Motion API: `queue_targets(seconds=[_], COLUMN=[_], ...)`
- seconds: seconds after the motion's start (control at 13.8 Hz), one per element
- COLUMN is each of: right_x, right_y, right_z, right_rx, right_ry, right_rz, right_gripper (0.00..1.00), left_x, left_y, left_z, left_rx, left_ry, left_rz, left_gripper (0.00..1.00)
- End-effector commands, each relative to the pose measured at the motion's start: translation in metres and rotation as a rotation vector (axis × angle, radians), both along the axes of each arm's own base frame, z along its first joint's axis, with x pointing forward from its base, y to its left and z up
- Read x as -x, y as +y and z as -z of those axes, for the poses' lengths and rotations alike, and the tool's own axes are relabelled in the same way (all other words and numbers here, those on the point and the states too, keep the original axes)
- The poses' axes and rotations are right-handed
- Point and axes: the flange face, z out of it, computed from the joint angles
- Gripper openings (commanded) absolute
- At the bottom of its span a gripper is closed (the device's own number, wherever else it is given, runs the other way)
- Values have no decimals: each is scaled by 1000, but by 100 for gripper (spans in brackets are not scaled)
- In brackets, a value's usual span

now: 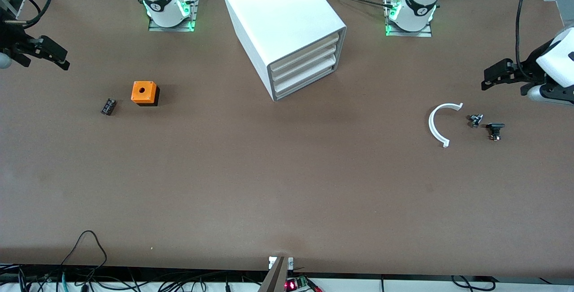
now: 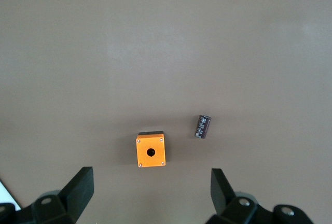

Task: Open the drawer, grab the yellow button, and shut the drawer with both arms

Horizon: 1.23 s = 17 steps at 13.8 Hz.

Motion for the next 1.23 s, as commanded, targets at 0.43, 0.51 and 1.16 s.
queue_targets(seconds=[0.43,0.51,1.16], right_x=[-12,-12,-15], right_y=[2,3,4], right_z=[15,14,24], right_rx=[-17,-16,-22], right_ry=[41,39,74], right_rz=[0,0,-3], right_gripper=[100,100,100], left_x=[-6,-4,17], left_y=[-77,-83,-141], left_z=[109,116,239], left_rx=[107,108,478], left_ry=[178,197,486], left_rz=[113,127,180], left_gripper=[100,100,100])
